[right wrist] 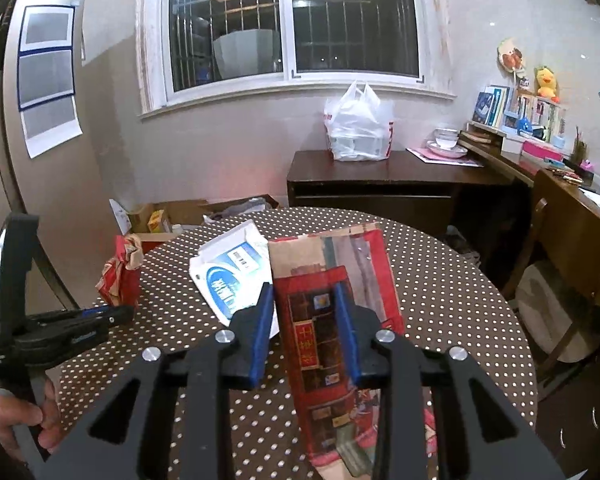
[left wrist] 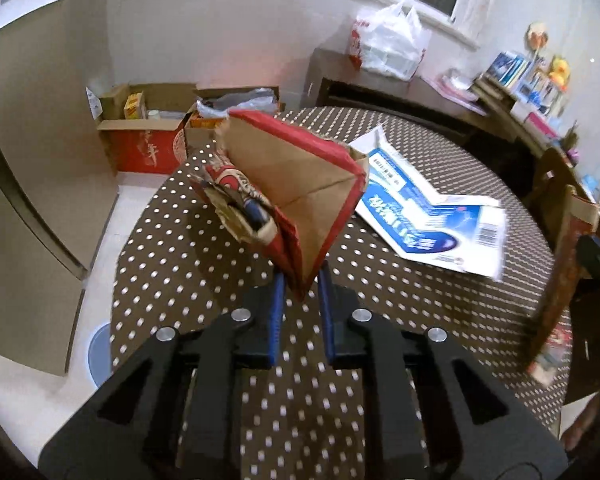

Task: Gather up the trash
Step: 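Grasp the red printed carton with the right tool while the left tool grasps the red paper bag, then carry both items over the blue bin and open both tools to drop them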

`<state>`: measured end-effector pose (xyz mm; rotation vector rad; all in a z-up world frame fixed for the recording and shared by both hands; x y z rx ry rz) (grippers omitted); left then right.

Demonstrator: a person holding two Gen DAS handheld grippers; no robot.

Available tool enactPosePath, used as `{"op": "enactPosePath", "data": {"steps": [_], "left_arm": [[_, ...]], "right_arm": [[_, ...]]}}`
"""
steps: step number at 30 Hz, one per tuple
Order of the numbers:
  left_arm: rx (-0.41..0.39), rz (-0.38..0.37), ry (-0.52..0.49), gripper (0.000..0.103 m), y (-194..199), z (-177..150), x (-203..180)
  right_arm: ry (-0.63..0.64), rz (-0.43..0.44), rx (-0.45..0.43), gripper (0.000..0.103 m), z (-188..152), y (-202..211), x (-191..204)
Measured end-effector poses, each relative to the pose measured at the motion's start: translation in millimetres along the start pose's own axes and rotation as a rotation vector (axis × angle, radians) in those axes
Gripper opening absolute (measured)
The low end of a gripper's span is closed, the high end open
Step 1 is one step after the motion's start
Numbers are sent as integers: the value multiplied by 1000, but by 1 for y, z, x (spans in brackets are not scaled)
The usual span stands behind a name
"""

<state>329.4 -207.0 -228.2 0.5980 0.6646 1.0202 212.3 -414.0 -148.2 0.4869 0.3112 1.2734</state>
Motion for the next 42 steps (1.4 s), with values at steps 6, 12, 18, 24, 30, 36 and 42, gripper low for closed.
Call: {"op": "enactPosePath", "data": {"steps": [6, 12, 18, 24, 30, 36, 42], "left_arm": [[-50, -77, 5, 14, 42, -9, -10], [-73, -145, 23, 12, 71, -26, -11], [-111, -184, 62, 11, 101, -34, 1], [-169, -194, 85, 11, 132, -36, 18], [-214, -186, 129, 11, 158, -38, 47], [-260, -124, 208, 11, 186, -47, 105], [-288, -36, 309, 11, 205, -63, 179]], "right_arm": [[-11, 60, -22, 29, 3, 32, 16], [-39, 169, -12, 29, 6, 53, 40], [-31, 260, -4, 29, 9, 64, 81], [-7, 334, 20, 29, 9, 65, 127], [35, 415, 49, 29, 4, 66, 180], [97, 520, 74, 29, -4, 68, 254], [162, 621, 121, 29, -26, 65, 335]]}}
Point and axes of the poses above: each gripper's, at about its wrist camera, not at the fingertips, and y roughly against the way its jaws point, x to its left, z to its top, the point moved 8 cm from there along -y, roughly the way its jaws point, and after that the axes turned 3 degrees about -z, right-handed, at the moved point
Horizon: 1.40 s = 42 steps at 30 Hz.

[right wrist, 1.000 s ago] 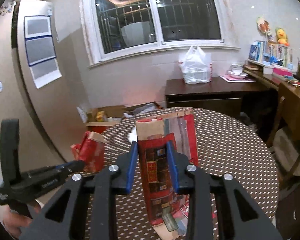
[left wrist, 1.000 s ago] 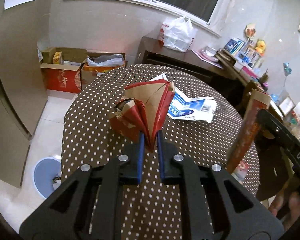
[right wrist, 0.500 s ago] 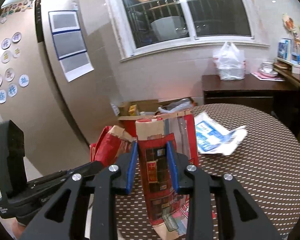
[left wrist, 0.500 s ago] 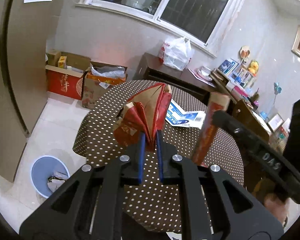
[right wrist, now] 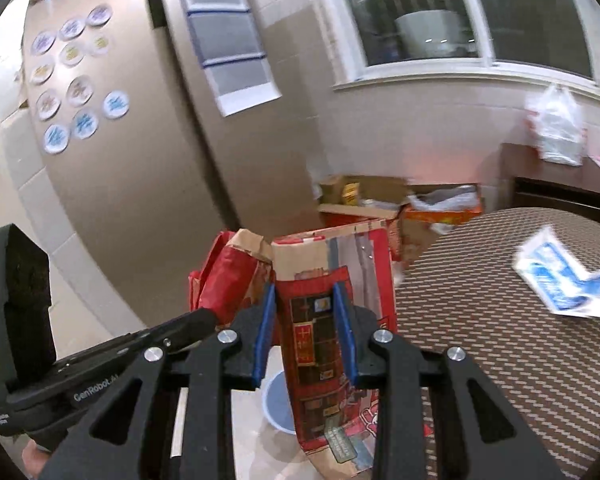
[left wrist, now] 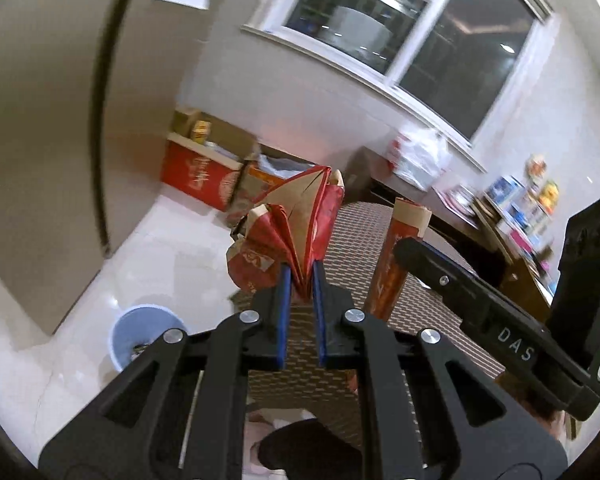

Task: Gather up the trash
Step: 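Carry both items over the blue bin and open both tools to drop them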

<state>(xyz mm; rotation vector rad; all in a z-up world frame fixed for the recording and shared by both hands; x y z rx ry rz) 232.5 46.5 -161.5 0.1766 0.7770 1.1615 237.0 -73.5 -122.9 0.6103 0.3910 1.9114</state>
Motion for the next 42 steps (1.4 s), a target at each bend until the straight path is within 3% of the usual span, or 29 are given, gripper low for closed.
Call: {"op": "enactPosePath", "data": {"steps": [8, 20, 23, 25, 34, 42], "left_arm": [[13, 114, 110, 11, -6, 2, 97], [117, 207, 211, 11, -57, -17, 199], [139, 217, 221, 11, -70, -20, 212], [154, 221, 227, 11, -77, -23, 217], [215, 218, 227, 11, -107, -34, 222], [236, 208, 197, 11, -120, -33, 210]], "right_arm": [[12, 97, 107, 28, -19, -85, 53], [-16, 136, 254, 28, -67, -202, 73], [-30, 126, 278, 32, -74, -225, 70], [-48, 112, 303, 44, -78, -236, 66], [-22, 2, 264, 60, -77, -237, 48], [12, -46, 193, 65, -59, -214, 42]]}}
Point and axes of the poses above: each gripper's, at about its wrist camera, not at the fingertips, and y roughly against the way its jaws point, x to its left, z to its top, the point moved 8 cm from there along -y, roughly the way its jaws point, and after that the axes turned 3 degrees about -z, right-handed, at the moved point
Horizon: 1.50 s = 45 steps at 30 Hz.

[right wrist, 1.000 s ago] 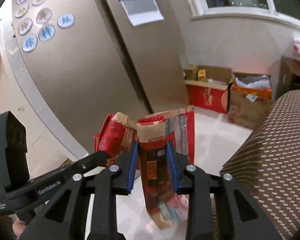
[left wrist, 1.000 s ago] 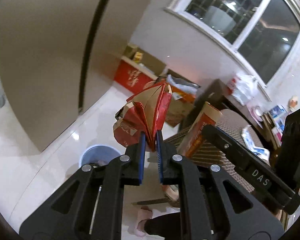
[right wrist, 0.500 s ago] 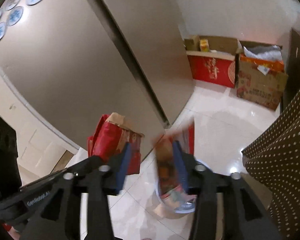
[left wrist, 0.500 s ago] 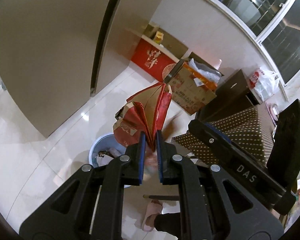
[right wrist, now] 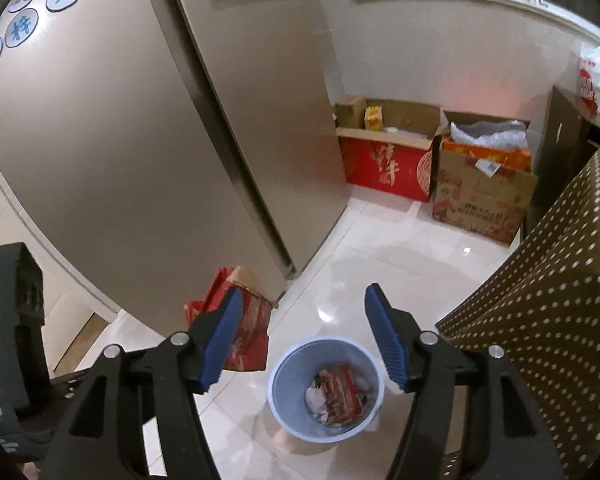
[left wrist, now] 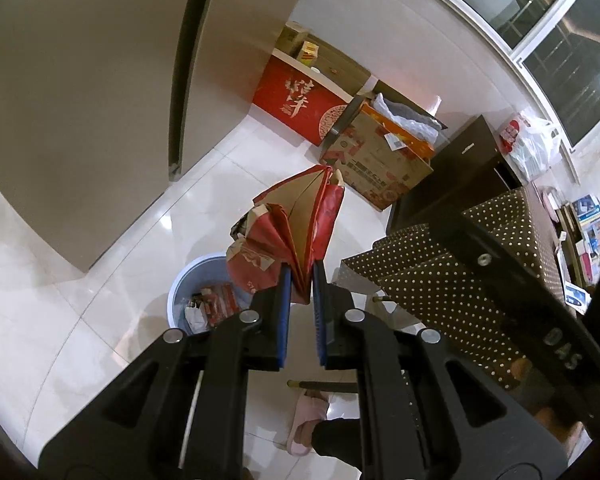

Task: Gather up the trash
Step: 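Move both open tools back toward the table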

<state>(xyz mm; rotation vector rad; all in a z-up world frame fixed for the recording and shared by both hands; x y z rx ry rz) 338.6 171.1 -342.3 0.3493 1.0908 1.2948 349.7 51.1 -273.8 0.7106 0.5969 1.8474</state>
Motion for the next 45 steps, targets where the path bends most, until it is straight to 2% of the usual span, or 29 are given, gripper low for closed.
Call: {"op": "enactPosePath", "data": {"steps": [8, 10, 13, 14, 15, 16, 17, 21, 24, 34, 39, 45], "left_arm": [[5, 8, -39, 13, -5, 8, -13], [30, 4, -61, 15, -9, 9, -18], [37, 48, -80, 24, -10, 10, -21], [33, 51, -79, 32, -7, 10, -23], [30, 52, -78, 49, -5, 9, -24], [17, 62, -82, 56, -2, 9, -26], [3, 70, -89, 58, 2, 10, -27], [-27, 80, -104, 58, 19, 11, -37], [-57, 77, -120, 62, 35, 12, -48], [-142, 49, -218, 69, 84, 4, -113], [-160, 22, -271, 72, 96, -7, -155], [-144, -16, -348, 75, 91, -27, -214]], "right_arm": [[-13, -17, -61, 68, 17, 25, -13], [-21, -18, -68, 69, 20, 30, -17], [-32, -25, -73, 69, 20, 36, -22], [-35, -28, -74, 69, 20, 39, -25], [-36, -29, -76, 69, 21, 40, -26], [-37, -31, -79, 69, 21, 43, -27], [-39, -33, -80, 69, 21, 45, -28], [-47, -38, -91, 69, 20, 61, -34], [-51, -46, -107, 69, 20, 79, -40], [-80, -75, -181, 70, 20, 154, -70], [-120, -106, -220, 70, 14, 196, -105], [-207, -168, -258, 70, -1, 241, -170]]}}
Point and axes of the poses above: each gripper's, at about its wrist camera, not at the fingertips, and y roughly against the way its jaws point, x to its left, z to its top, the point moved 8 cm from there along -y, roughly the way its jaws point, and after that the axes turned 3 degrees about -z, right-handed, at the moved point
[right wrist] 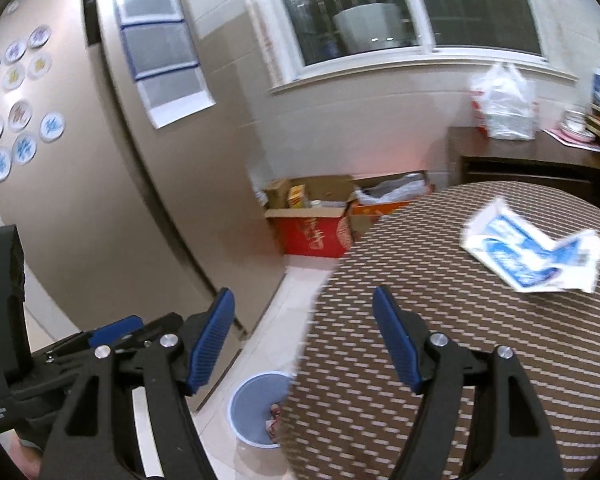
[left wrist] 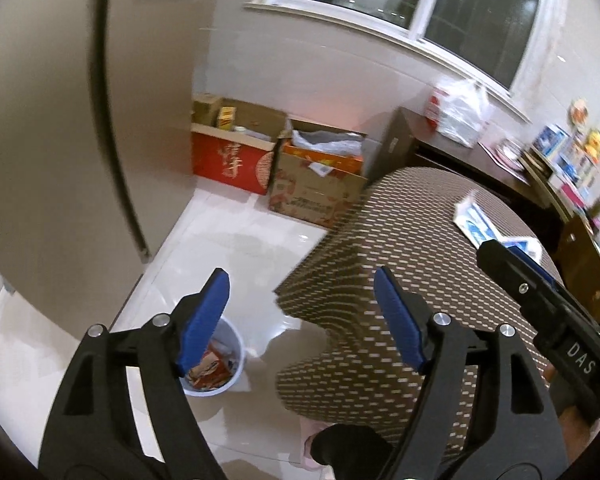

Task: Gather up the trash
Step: 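Move both open tools back toward the table, then grasp the white-blue medicine box with both tools from its two sides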

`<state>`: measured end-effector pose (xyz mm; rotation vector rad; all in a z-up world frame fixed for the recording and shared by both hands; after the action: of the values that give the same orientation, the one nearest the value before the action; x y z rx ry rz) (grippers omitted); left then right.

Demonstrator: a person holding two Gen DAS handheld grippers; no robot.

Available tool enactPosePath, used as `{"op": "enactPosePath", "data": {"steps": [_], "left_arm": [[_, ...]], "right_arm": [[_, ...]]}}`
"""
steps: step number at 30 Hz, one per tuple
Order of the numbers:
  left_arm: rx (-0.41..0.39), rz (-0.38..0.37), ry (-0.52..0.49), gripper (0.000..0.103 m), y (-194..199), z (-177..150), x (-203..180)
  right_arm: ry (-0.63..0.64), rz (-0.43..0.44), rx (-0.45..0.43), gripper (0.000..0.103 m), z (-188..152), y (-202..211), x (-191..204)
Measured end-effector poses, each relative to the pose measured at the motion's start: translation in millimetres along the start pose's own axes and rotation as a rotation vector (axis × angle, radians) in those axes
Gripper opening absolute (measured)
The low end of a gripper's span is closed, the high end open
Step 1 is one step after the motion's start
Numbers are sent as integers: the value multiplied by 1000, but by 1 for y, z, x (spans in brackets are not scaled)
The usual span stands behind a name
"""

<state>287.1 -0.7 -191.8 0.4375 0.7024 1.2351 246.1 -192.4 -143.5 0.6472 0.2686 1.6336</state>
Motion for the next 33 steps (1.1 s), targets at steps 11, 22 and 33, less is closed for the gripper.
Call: {"op": "enactPosePath", "data": {"steps": [11, 22, 33], "left_arm": [[90, -140, -79, 78, -55, 1, -123], [211, -207, -74, 78, -139, 11, -182], [278, -239, -4, 78, -197, 7, -196]], "right_arm": [[-274, -255, -71, 77, 0, 41, -169], [-493, -210, 37, 77, -8, -23, -241], [-553, -20, 130, 16, -12, -66, -246]]}}
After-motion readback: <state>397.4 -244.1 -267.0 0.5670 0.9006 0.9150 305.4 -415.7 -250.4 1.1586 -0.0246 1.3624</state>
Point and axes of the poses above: each gripper's, at about its wrist camera, not at the fingertips, and y roughly against the way its jaws point, x to its left, z to its top, the point moved 8 cm from there along -y, roughly the way its jaws point, and after that the axes turned 3 degrees about -z, right-handed, at the moved point
